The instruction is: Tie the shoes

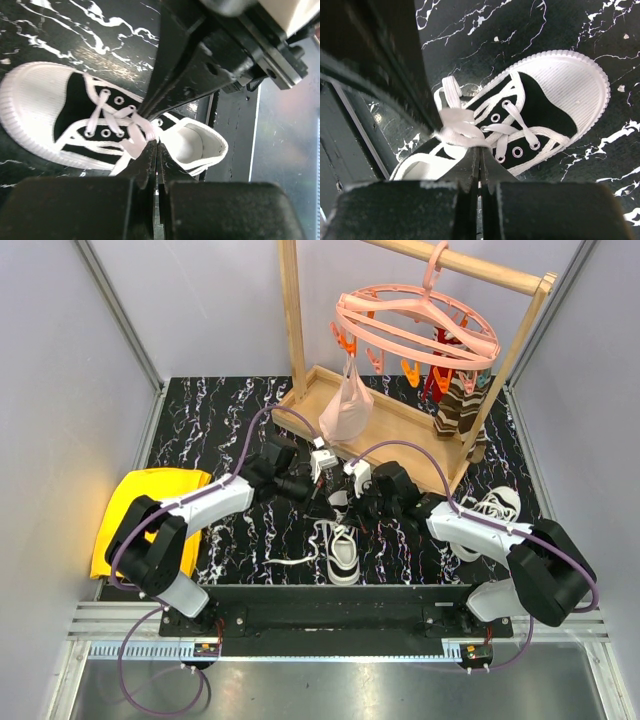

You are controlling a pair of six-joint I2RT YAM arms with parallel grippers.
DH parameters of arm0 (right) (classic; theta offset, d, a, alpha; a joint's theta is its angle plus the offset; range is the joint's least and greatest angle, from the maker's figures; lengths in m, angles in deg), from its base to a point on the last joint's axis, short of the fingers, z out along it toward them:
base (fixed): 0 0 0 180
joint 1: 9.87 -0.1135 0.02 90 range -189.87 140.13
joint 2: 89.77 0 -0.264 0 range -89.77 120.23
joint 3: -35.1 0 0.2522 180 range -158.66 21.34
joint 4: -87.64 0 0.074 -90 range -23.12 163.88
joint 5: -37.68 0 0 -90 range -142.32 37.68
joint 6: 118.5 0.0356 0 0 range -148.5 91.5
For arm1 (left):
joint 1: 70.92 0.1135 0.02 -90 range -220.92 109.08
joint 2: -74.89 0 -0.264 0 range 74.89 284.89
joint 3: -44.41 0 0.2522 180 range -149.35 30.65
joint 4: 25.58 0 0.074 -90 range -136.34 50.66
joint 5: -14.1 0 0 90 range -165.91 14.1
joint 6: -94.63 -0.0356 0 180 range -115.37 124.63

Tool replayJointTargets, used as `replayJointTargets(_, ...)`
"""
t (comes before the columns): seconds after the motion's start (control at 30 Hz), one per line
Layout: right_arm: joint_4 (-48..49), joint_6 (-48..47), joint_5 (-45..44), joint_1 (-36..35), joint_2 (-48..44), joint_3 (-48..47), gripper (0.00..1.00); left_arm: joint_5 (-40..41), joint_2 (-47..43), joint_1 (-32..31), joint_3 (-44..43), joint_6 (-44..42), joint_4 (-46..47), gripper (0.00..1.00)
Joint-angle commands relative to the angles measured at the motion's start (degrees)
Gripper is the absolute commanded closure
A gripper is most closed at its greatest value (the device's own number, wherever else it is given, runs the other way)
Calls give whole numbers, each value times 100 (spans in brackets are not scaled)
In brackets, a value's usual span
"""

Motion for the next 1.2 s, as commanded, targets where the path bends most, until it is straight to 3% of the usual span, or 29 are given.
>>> replayJointTargets(0.0, 299, 287, -95, 33, -18, -210, 100, 127, -132, -194, 52, -151, 200, 100)
replayJointTargets(0.37, 1151, 639, -78, 68, -414, 457, 100, 611, -9, -291, 271, 7, 253, 98)
replayJointTargets(0.5, 1345, 656, -139, 68, -458, 616, 100, 628, 105, -282, 245, -10, 279, 92)
replayJointTargets(0.67, 1424, 542, -104, 68, -458, 713, 100, 382, 9, -168, 192, -80, 253, 77)
replayJointTargets(0.87, 1301, 367, -34, 76, -511, 774, 100, 347, -88, 253, -88, -211, 87, 64)
replayJointTargets(1.17, 1214, 243, 28, 68, -590, 871, 100, 733, 377, 465, -554, -283, 208, 62)
